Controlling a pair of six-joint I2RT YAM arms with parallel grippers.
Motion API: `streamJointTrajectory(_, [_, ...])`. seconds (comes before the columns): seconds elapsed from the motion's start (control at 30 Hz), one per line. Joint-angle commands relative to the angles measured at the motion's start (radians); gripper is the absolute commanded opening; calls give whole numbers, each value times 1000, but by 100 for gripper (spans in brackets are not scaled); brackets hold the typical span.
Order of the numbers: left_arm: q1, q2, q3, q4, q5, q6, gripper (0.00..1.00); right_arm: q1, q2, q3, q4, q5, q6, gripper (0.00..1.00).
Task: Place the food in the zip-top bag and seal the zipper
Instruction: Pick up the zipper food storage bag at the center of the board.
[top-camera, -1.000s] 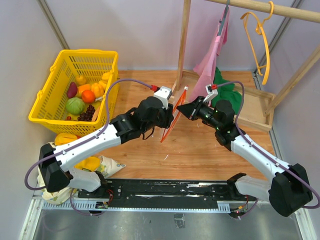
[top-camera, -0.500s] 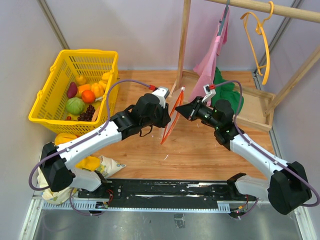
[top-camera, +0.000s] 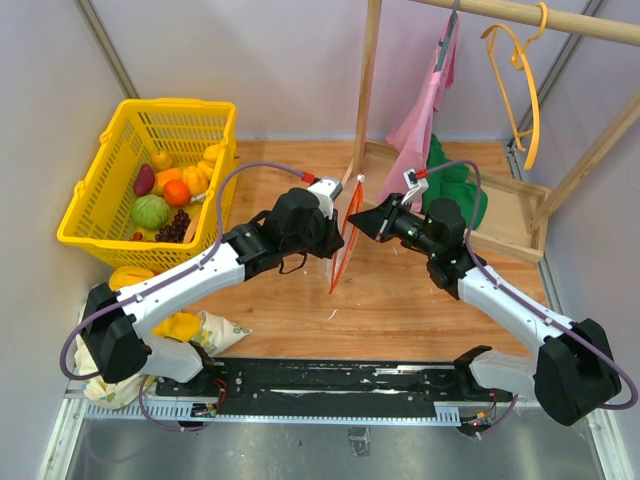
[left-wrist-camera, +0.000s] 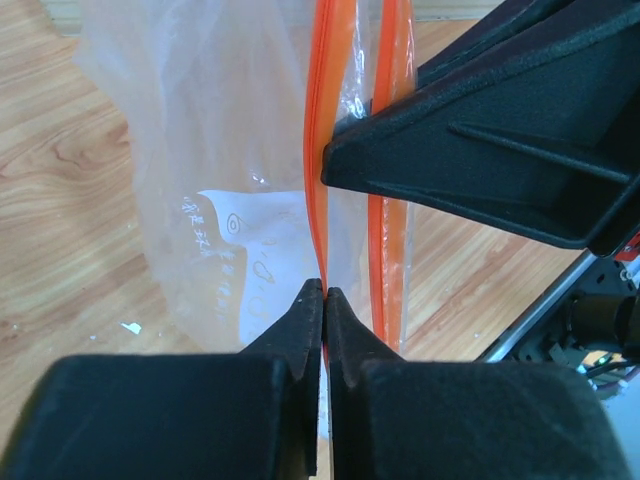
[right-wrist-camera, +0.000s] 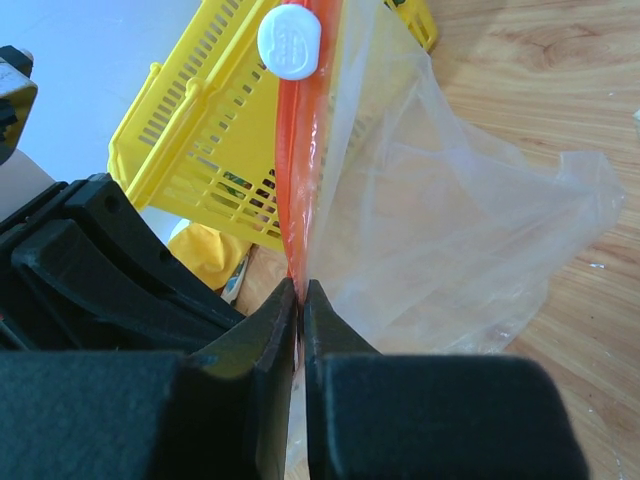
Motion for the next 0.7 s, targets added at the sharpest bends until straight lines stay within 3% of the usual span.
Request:
streamJointTrajectory(0.0, [10, -15, -10, 32, 8, -2, 0, 12, -5, 28, 41, -26, -19, 10])
streamJointTrajectory(0.13, [10, -31, -11, 21, -40, -2, 0, 13, -26, 40, -14, -14, -42, 28])
streamJointTrajectory(0.3, [2, -47, 2, -3, -116, -5, 0, 27, -77, 100, -228, 70, -115, 48])
streamJointTrajectory(0.43, [-56, -47, 34, -24, -259, 18, 0, 76, -120, 158, -395, 203, -186, 57])
streamJointTrajectory(0.67, [-167, 15, 126, -97, -501, 53, 0, 133, -111, 224, -506, 309, -236, 59])
